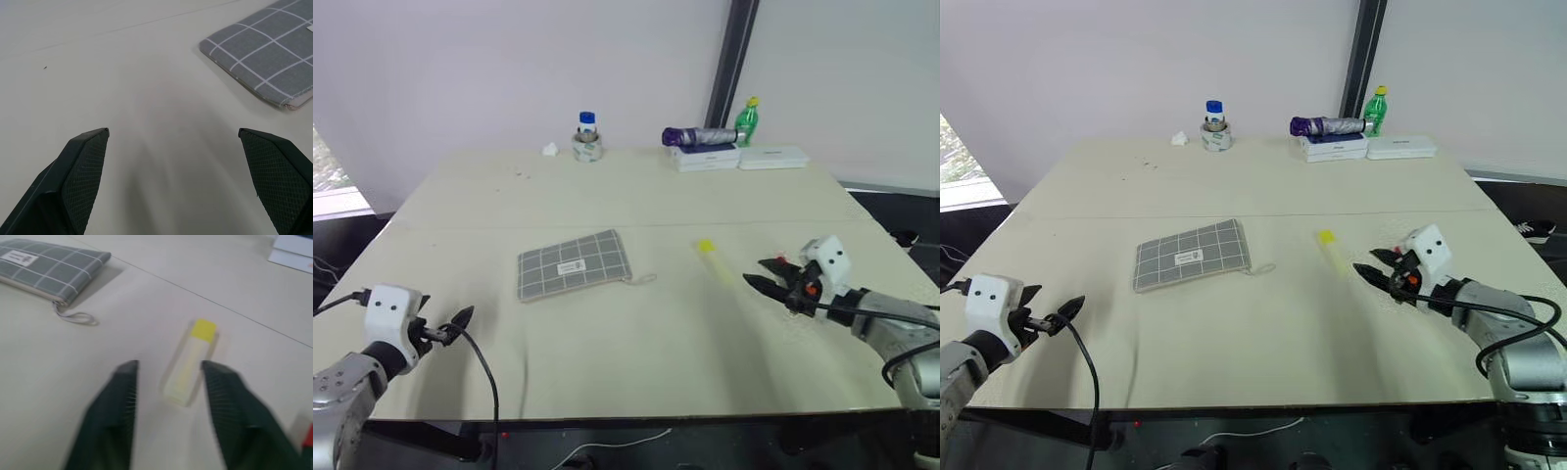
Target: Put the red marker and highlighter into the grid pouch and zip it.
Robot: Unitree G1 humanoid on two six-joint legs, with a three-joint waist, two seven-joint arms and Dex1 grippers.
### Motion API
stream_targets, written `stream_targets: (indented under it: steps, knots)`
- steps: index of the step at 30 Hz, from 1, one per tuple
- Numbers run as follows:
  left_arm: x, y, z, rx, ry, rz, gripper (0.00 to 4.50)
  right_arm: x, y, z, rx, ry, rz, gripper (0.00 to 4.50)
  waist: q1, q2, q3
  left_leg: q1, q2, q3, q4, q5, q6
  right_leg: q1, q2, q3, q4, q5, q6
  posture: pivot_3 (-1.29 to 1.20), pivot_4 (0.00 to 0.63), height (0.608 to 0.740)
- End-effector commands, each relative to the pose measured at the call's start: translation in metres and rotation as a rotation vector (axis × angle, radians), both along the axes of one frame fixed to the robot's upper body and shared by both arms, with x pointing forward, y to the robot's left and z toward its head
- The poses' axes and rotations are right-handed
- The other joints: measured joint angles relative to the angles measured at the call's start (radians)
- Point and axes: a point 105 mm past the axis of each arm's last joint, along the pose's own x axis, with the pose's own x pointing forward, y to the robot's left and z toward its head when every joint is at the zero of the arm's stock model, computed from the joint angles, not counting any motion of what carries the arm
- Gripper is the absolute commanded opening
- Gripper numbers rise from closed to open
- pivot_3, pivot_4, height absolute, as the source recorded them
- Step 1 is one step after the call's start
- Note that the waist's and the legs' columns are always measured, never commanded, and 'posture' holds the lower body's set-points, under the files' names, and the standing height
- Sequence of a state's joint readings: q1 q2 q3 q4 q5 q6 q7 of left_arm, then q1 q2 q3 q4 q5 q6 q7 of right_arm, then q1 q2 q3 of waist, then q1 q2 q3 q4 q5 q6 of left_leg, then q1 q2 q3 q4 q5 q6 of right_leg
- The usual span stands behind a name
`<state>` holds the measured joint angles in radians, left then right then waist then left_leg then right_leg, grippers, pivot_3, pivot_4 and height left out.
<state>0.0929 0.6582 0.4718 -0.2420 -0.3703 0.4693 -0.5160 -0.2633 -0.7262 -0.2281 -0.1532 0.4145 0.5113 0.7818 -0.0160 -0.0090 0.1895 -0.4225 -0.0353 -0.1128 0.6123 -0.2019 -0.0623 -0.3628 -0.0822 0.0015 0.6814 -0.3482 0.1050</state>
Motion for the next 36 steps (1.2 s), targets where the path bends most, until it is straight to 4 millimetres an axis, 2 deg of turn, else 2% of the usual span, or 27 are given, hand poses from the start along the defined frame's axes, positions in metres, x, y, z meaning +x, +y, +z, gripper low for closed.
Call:
stream_targets:
  steps: [1,5,12,18,21,24,29,36]
  knots:
    - [0.003,-0.003,0.006,0.117,-0.023,-0.047,4.5,0.01,0.03,0.009,-0.036,-0.051,0.041,0.06,-0.003,0.0,0.0,0.0,0.0,0.0,0.0,0.0,0.0,0.0,0.0,0.0,0.0,0.0,0.0,0.0,0.15,0.737]
    - [0.009,0.001,0.008,0.261,-0.041,-0.072,4.5,0.022,0.071,0.01,-0.028,-0.067,0.094,0.06,-0.001,0.0,0.0,0.0,0.0,0.0,-0.001,0.0,0.0,-0.002,0.0,0.001,0.0,0.0,-0.001,0.0,0.15,0.737]
    - [0.027,0.0,0.001,0.506,-0.052,-0.199,4.5,0.057,0.109,-0.002,-0.059,-0.04,0.034,0.06,0.004,0.0,0.0,-0.003,-0.001,0.0,-0.001,0.0,0.0,-0.004,0.0,0.0,0.0,0.001,0.0,0.0,0.15,0.737]
    - [0.053,-0.012,-0.013,0.667,-0.058,-0.363,4.5,0.08,0.149,-0.017,-0.084,-0.009,0.06,0.06,-0.003,0.0,0.0,-0.003,-0.002,0.001,-0.002,0.001,-0.001,-0.008,0.001,0.001,0.003,0.001,-0.001,0.0,0.15,0.737]
    - [0.064,-0.023,-0.016,0.714,-0.088,-0.432,4.5,0.093,0.157,-0.029,-0.136,0.015,0.021,0.06,-0.005,0.0,0.0,-0.003,-0.002,0.001,-0.002,0.001,-0.002,-0.009,0.002,0.0,0.006,0.001,-0.001,0.0,0.15,0.737]
    - [0.07,-0.028,-0.019,0.737,-0.104,-0.474,4.5,0.101,0.163,-0.028,-0.105,0.015,0.001,0.06,-0.004,0.0,0.0,-0.003,-0.003,0.001,-0.002,0.002,-0.002,-0.009,0.002,0.001,0.006,0.001,-0.001,0.0,0.15,0.737]
    - [0.079,-0.04,-0.029,0.803,-0.113,-0.569,4.5,0.101,0.177,-0.029,-0.08,0.026,0.036,0.06,0.0,0.001,0.0,-0.003,-0.003,0.001,-0.001,0.002,-0.003,-0.009,0.002,0.0,0.009,0.001,-0.001,0.0,0.15,0.737]
    - [0.085,-0.073,-0.033,0.829,-0.167,-0.731,4.5,0.097,0.184,-0.033,-0.068,0.037,0.067,0.06,0.002,0.001,-0.001,-0.002,-0.005,0.001,0.0,0.005,-0.003,-0.009,0.002,-0.001,0.013,0.001,0.0,0.0,0.15,0.737]
